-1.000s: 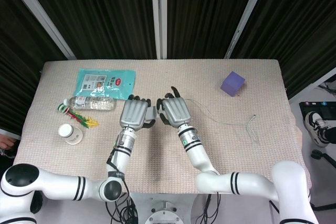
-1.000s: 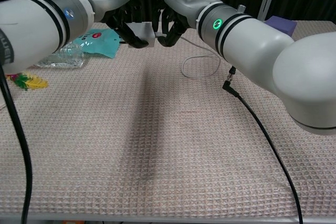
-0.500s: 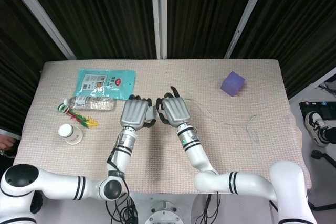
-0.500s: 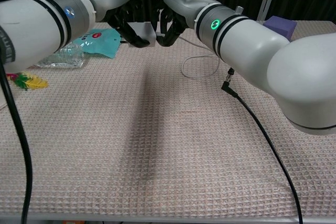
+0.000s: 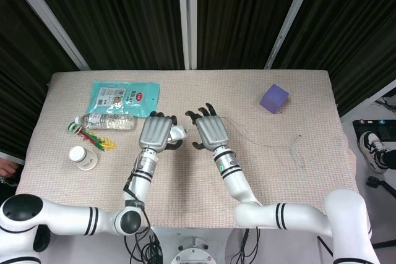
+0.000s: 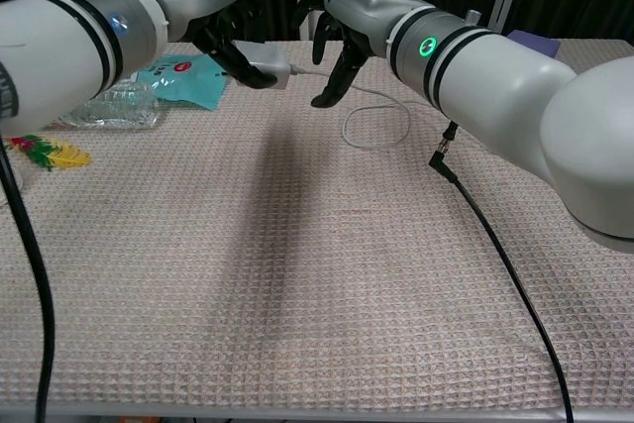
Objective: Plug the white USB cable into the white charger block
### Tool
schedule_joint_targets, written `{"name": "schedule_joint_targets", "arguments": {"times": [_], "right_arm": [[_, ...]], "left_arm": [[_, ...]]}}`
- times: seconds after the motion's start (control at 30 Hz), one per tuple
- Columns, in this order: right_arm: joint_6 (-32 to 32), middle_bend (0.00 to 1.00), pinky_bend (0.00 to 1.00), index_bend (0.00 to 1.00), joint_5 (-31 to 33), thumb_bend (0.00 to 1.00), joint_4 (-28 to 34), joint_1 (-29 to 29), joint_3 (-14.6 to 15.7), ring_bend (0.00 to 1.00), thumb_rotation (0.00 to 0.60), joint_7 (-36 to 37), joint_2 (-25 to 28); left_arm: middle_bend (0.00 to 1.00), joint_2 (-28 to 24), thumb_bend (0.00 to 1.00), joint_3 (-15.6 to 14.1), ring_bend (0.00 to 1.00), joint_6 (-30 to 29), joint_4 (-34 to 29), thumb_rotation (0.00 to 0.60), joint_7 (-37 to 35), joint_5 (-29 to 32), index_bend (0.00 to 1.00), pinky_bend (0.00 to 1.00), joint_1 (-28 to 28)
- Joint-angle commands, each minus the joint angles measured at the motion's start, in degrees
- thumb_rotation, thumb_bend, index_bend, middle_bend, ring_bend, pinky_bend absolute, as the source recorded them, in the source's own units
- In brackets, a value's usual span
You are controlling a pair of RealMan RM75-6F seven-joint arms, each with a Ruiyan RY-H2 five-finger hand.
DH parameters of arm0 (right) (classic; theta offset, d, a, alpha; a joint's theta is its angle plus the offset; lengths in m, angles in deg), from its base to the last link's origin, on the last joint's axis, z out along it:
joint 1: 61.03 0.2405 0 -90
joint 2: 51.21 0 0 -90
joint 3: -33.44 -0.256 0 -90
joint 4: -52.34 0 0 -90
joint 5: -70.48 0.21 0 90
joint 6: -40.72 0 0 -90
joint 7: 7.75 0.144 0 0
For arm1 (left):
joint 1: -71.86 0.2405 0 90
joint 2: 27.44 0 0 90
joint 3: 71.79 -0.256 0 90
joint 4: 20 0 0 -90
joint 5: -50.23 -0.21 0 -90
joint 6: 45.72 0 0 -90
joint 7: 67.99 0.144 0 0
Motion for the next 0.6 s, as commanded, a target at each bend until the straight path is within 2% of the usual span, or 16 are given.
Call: {"name": "schedule_joint_targets", "arguments": {"times": [0.03,0.37,0.43,0.6], "right_arm": [[-0.10,0.33,0.00,0.15,0.22,0.04,0.50,-0.50,0.55,0.12,0.600,-0.21,0.80],[-0.50,0.32,0.00,0.13,-0.58,0.04,5.31,-3.40,3.52,0.12,0.600,-1.91,7.92],[-1.06,0.33,0.00,0.13,-1.26,0.04,7.25,-4.14,4.46,0.12,0.600,-2.72,10.03],[-1.90,0.33,0.00,0.13,-3.04,0.05,11.13,-6.13,6.11,0.12,0.600,-2.38,14.36]], "left_arm": [[0.48,-0.23,0.26,-0.38,0.29,0.18,0.20,0.466,-0.41,-0.31,0.52,0.26,0.33],[0.46,-1.03,0.26,-3.26,0.27,3.33,4.02,0.468,-4.74,-0.91,0.49,0.25,3.38],[0.42,-1.15,0.26,-3.99,0.23,5.00,5.54,0.476,-5.68,-0.09,0.45,0.23,4.10],[0.32,-0.89,0.26,-5.96,0.12,8.35,8.94,0.553,-7.63,0.32,0.28,0.12,5.51]]}}
